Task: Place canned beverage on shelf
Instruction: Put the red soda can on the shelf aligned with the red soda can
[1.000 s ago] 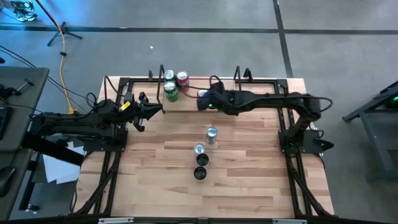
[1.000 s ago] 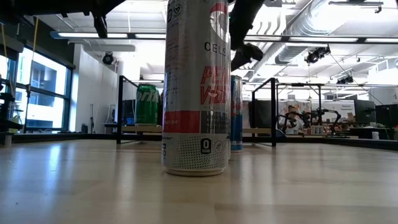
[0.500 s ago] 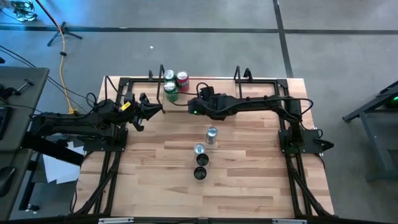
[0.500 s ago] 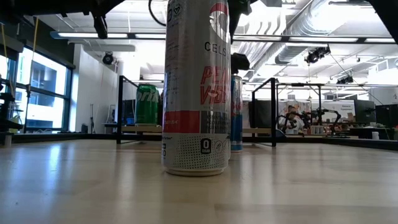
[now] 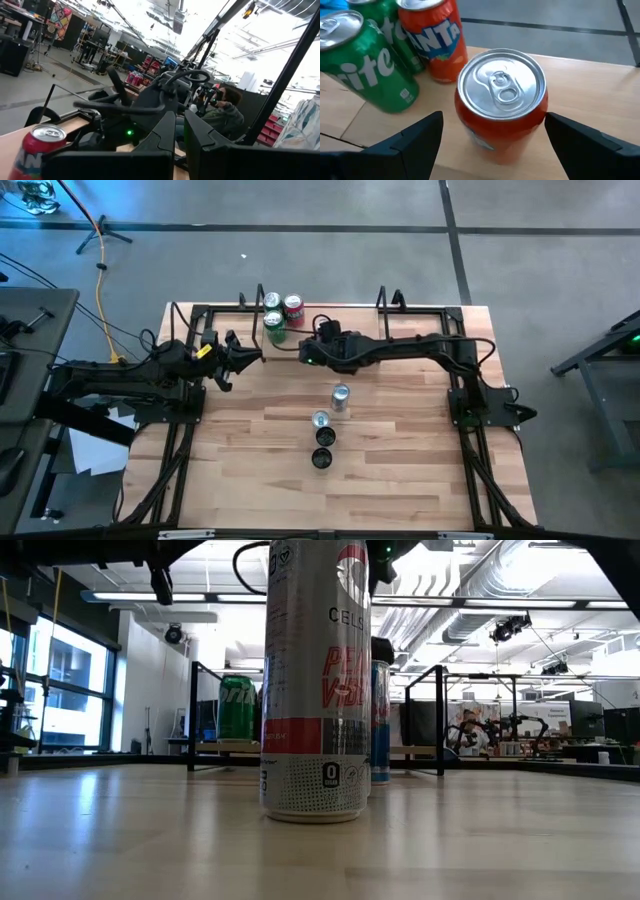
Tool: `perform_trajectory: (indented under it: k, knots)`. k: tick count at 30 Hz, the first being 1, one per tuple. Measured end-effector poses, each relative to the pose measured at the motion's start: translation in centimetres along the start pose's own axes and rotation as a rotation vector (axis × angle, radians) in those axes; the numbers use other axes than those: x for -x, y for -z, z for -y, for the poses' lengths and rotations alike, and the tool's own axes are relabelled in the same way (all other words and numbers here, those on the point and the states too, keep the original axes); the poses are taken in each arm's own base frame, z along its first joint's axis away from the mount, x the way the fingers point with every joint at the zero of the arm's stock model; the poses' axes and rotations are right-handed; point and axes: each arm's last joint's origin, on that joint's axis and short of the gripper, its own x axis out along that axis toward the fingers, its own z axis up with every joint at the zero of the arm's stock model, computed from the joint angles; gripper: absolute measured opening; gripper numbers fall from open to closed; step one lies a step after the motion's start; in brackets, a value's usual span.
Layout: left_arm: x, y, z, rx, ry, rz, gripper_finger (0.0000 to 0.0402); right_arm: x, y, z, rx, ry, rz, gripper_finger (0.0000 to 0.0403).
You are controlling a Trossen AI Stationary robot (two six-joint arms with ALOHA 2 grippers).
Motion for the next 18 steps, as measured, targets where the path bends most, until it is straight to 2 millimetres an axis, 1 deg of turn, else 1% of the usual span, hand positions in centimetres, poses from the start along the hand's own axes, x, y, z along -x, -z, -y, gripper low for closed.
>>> perform_trajectory:
  k: [9,14,16,18]
  knots:
    - [0.0,0.0,0.0,0.0,0.0,-0.001,0.0001,-1.1,-0.3,0.1,-0.013,-0.007,-0.02,0.0334]
    - [0.0,0.0,0.0,0.0,0.0,-0.001,0.0001,-1.3,-0.5,0.1,0.054,-0.017,-0.022,0.0334]
    - [0.0,0.0,0.0,-0.001,-0.001,-0.003,0.0001,-1.3,-0.5,0.1,0.08,-0.025,-0.036,0.0327]
    - [0.0,0.0,0.0,-0.001,-0.001,-0.003,0.0001,-1.4,-0.6,0.2,0.093,-0.028,-0.042,0.031]
